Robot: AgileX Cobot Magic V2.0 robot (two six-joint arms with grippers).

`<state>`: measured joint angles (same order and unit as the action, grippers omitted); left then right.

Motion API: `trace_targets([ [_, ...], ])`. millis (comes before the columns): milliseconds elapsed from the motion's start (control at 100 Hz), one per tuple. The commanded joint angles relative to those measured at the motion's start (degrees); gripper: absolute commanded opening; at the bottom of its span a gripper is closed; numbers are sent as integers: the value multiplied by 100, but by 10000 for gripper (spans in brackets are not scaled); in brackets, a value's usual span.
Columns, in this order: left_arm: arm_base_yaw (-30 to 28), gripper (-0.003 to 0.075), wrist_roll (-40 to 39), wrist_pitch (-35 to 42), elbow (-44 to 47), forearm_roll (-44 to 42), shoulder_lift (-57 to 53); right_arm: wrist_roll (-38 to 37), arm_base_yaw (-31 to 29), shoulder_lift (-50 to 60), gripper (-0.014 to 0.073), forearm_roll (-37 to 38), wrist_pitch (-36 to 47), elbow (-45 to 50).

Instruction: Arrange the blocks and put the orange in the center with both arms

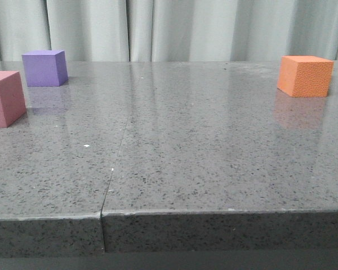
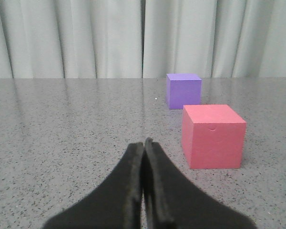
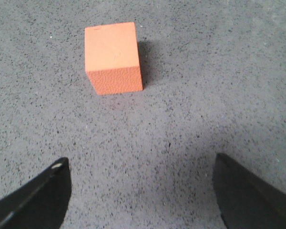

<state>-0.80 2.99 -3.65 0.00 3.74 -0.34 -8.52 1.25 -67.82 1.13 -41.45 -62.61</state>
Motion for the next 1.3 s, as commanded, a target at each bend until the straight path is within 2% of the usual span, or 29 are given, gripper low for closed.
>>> trace_targets([
  [0,-9,-20,-50,447,232,23,-165,82,-18,-258,629,-3,55,-581],
  [240,-9,-20,-50,447,232,23,-165,191,-18,-1470,629,-113,-997,-2044],
  [500,-9,-20,-50,447,232,23,-165,518,-18,-2774,629,-556,-2263,-3799],
  [760,-9,-20,-50,447,232,23,-165,534,-18,-3853,629,-837,-2981,-5104],
  [920,-9,-20,-50,447,232,23,-165,534,-18,-4302,629,-861,-3111,-5481],
  [1290,-9,-20,-50,447,232,23,-165,534,-18,-4879,629,-856,-3032,-5518],
])
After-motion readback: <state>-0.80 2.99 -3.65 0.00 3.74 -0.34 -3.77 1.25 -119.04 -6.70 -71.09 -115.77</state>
